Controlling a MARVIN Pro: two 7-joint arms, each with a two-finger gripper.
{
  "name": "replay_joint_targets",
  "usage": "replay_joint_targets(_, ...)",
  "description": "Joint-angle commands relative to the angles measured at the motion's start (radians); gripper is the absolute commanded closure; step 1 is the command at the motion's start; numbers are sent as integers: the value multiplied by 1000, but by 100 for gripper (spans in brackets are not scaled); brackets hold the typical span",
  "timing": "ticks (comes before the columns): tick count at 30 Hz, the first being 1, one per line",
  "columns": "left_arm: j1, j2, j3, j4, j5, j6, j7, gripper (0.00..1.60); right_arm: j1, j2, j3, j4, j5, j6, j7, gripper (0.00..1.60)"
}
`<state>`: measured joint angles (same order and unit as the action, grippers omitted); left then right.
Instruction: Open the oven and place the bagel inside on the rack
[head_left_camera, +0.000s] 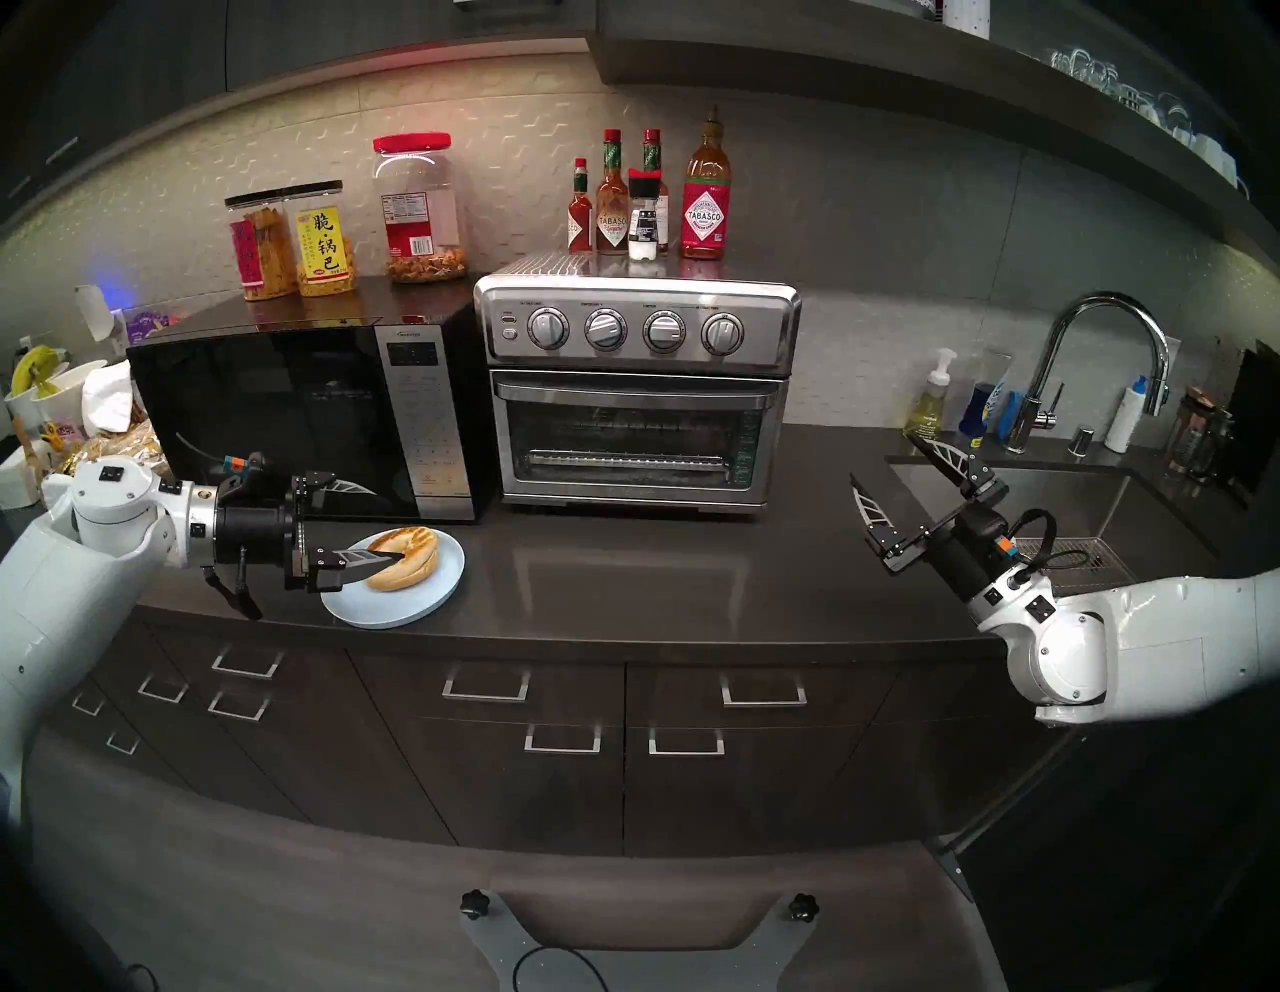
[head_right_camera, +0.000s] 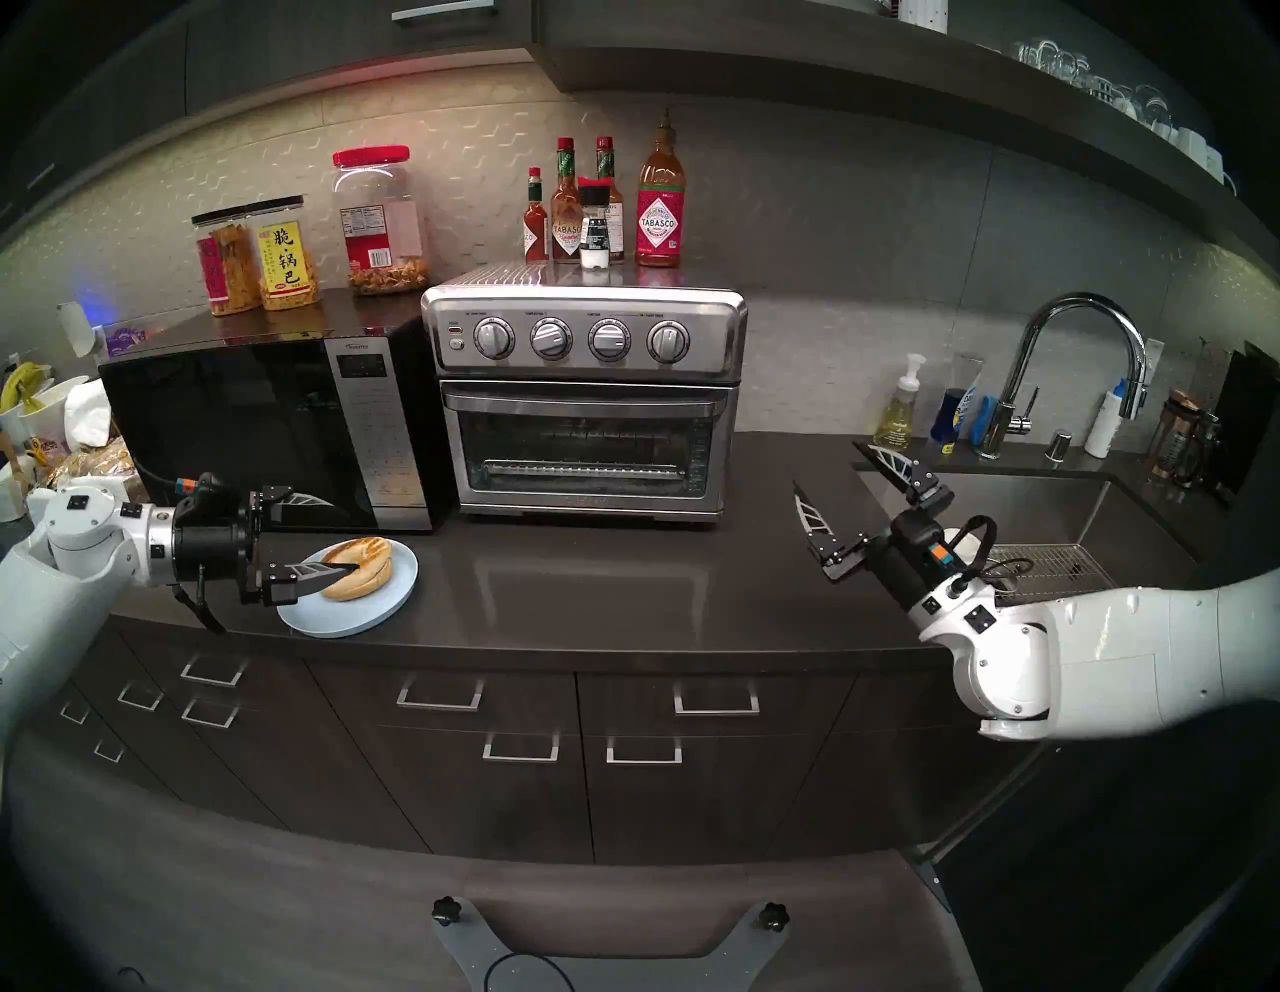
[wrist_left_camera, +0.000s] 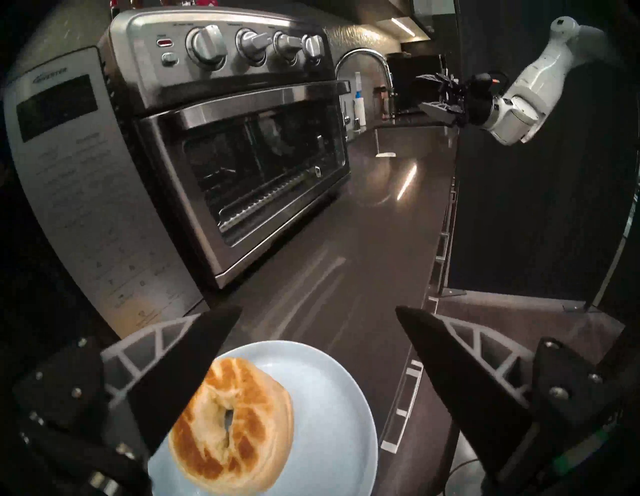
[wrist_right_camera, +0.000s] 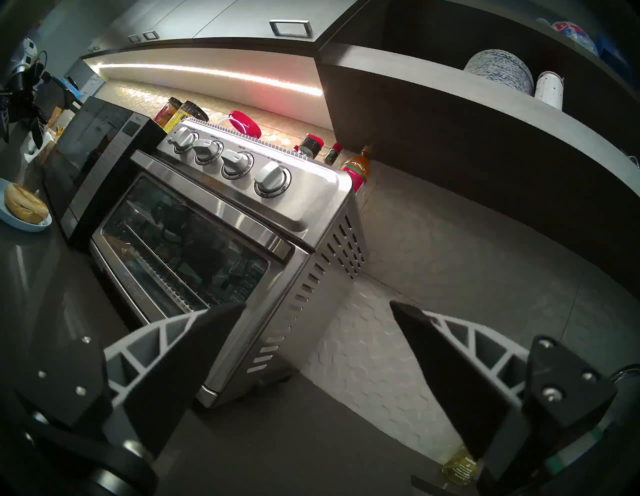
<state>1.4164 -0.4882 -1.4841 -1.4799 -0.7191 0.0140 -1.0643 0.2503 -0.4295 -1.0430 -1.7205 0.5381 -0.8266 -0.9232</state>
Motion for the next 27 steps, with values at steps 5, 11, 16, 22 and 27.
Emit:
replay_joint_targets(5,162,-94,-99,-37,-59,-134,156,0,13,-3,11,2,-1,-1,-2,0)
replay_joint_targets(11,251,-130,-182,-79,-76,-214,249,0,13,-2,11,2,-1,-1,-1,0)
replay_joint_targets(16,310,-176,-241,-121,-113,-236,295,0,14,-2,11,2,-1,0,-1,0)
replay_joint_targets(22,390,-235,-318,-187,-106,-261,357,0,14,-2,11,2,-2,0,-1,0)
replay_joint_targets(27,465,-283,-386,-254,-82,-263,410,0,15,-2,12,1,-2,0,-1,0)
